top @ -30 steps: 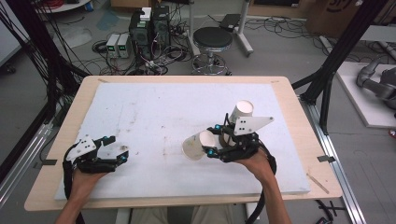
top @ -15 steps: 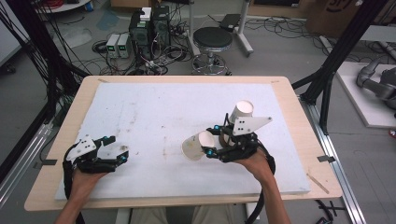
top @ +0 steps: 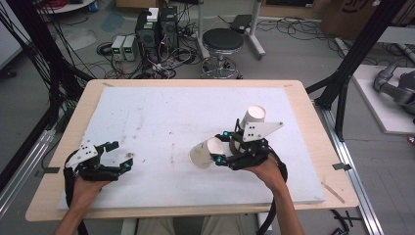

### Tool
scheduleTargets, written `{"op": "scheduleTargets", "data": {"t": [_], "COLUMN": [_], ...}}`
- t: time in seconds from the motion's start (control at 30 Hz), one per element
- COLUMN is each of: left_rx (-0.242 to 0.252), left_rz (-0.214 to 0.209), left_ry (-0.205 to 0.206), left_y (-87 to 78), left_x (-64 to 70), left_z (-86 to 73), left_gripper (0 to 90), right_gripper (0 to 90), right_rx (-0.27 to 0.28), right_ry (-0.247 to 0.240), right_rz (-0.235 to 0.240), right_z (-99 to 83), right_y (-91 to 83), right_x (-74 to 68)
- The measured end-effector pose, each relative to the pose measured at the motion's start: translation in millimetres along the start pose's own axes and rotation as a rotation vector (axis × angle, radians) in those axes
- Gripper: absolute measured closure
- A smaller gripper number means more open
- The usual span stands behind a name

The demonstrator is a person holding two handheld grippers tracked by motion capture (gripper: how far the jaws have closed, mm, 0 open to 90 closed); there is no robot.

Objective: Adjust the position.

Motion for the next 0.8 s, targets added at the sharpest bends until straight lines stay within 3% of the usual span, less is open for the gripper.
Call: {"op": "scheduleTargets", "data": {"t": [0.2, 0.4, 0.43, 0.47, 0.63, 0.67, 0.7, 0.73, 0.8], "left_rx": [0.039, 0.038, 0.038, 0.04, 0.049, 0.053, 0.053, 0.05, 0.039], "left_rz": [-0.044, -0.148, -0.148, -0.18, -0.243, -0.275, -0.275, -0.319, -0.337], "left_ry": [0.017, -0.017, -0.017, -0.013, 0.004, 0.011, 0.011, 0.008, 0.02], "left_y": [-1.9, 0.6, 0.6, 2.1, 6.6, 9.2, 9.2, 11.7, 14.7], "left_x": [0.9, 7.2, 7.2, 10.2, 18.0, 22.3, 22.3, 27.3, 30.7], "left_z": [16.8, 24.3, 24.3, 27.7, 36.3, 41.2, 41.2, 45.2, 48.0], "left_gripper": [7.4, 7.3, 7.3, 7.3, 7.3, 7.3, 7.3, 7.2, 7.2], "right_gripper": [37.4, 37.4, 37.4, 37.4, 37.4, 37.4, 37.4, 37.4, 37.4], "right_rx": [0.001, -0.006, -0.003, -0.007, -0.005, -0.006, -0.007, -0.006, -0.006], "right_ry": [-0.012, -0.009, -0.01, -0.011, -0.009, -0.013, -0.014, -0.011, -0.011], "right_rz": [0.007, 0.013, 0.013, 0.015, 0.027, 0.027, 0.029, 0.031, 0.036], "right_z": [2.1, 2.8, 3.2, 3.2, 5.4, 5.7, 6.1, 6.5, 6.9], "right_y": [2.2, 5.3, 5.9, 6.4, 9.0, 9.4, 10.0, 10.4, 11.3], "right_x": [-0.2, -0.8, -0.6, -0.8, -1.9, -1.6, -1.7, -2.1, -2.1]}}
Point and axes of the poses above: each handheld gripper's, and its own axes: y roughly forward along the jaws, z roughly out of its top, x roughly to its right, the point moved 9 cm from there along y, roughly forward along the jaws, and after that the axes turned 8 degrees about y, right-handed, at the moved point
